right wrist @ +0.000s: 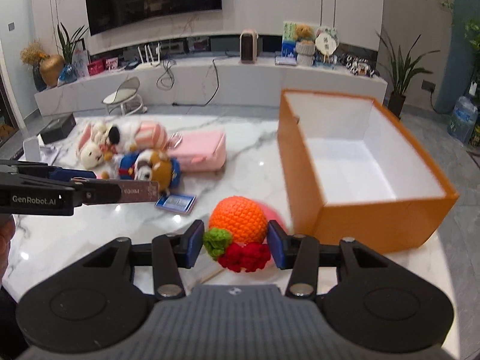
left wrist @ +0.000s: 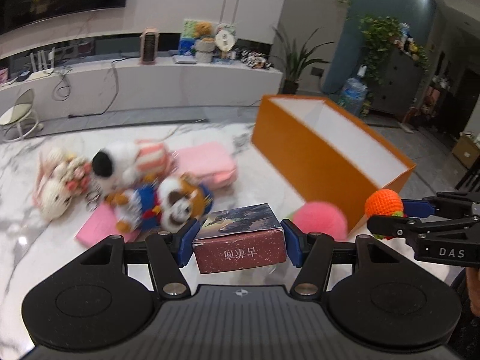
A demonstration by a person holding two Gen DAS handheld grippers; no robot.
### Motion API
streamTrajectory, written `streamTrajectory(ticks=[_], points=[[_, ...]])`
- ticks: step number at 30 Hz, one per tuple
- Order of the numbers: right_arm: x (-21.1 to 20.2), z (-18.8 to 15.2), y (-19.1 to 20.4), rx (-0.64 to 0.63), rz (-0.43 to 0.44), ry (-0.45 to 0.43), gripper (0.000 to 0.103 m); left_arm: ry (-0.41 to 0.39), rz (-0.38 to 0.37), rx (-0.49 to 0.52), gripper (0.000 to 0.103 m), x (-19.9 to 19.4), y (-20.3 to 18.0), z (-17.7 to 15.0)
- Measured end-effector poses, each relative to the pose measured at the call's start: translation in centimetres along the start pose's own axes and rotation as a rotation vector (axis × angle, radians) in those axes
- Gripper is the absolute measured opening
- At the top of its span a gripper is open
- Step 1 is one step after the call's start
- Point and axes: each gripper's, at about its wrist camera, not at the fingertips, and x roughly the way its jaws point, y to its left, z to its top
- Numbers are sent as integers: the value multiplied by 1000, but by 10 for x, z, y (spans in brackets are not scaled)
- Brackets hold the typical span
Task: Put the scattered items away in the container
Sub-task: 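Carry the dark book and orange fruit over the orange box with both tools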
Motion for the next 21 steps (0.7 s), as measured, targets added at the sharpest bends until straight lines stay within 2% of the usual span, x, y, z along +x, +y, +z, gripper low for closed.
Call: streamTrajectory(ticks=[4, 13, 21], points=[[-8, 14, -18, -7, -11, -30, 49, -8, -29, 40, 68, 6, -20, 27], [-17, 52, -59, -25, -95, -88, 49, -90, -112, 136, 68, 9, -72, 93], [-17, 81, -93, -18, -177, -91, 49, -127, -190, 160, 68, 33, -101, 118]])
